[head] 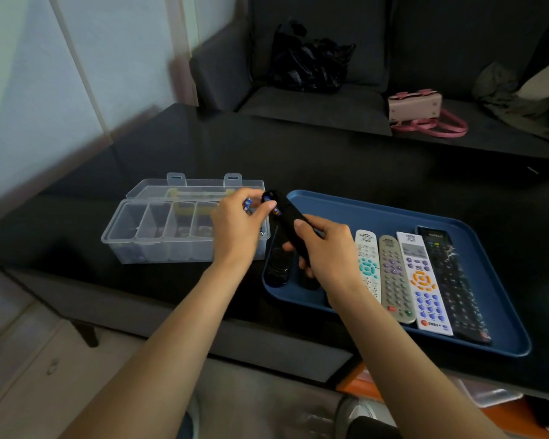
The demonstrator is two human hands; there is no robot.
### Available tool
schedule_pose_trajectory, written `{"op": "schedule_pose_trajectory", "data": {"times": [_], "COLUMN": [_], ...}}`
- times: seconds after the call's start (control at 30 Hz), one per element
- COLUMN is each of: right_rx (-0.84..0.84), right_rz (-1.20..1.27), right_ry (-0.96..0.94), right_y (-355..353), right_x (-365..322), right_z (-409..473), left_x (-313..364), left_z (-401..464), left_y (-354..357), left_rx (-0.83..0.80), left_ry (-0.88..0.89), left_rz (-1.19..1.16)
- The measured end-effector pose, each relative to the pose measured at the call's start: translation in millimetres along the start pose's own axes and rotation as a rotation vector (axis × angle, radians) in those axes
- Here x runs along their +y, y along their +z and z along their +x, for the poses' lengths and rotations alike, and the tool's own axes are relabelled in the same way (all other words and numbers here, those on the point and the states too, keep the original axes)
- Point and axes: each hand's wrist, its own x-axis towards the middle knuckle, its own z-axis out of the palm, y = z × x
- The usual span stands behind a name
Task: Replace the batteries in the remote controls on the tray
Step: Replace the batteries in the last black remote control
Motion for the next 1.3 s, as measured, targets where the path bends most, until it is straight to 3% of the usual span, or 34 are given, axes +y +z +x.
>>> {"op": "schedule_pose_trajectory", "data": {"times": [0.27, 0.53, 0.8, 1.1, 1.3], "right_rx": [0.034, 0.056, 0.03, 0.048, 0.079], "right_rz": [-0.05, -0.077, -0.114, -0.14, -0.279], "right_ry": [-0.025, -0.047, -0.058, -0.061, -0.159], "right_y": [7.1, 12.1, 9.2, 15.1, 22.5], "right_x": [3.1, 5.8, 7.2, 11.0, 11.5], "right_z": [-0.1, 2.0, -2.1, 2.4, 3.7], "left_x": [-2.8, -3.9, -9.3, -13.2, -12.0], "left_z": [-0.4, -3.2, 5.6, 18.5, 21.0], "left_y": [1.5, -0.7, -6.0, -7.7, -7.0], "left_rx": [0.072, 0.071, 0.044, -0.15, -0.186], "left_ry": [-0.008, 0.118, -0.029, -0.177, -0.268], "left_rz": [0.013, 0.099, 0.05, 0.006, -0.045]}}
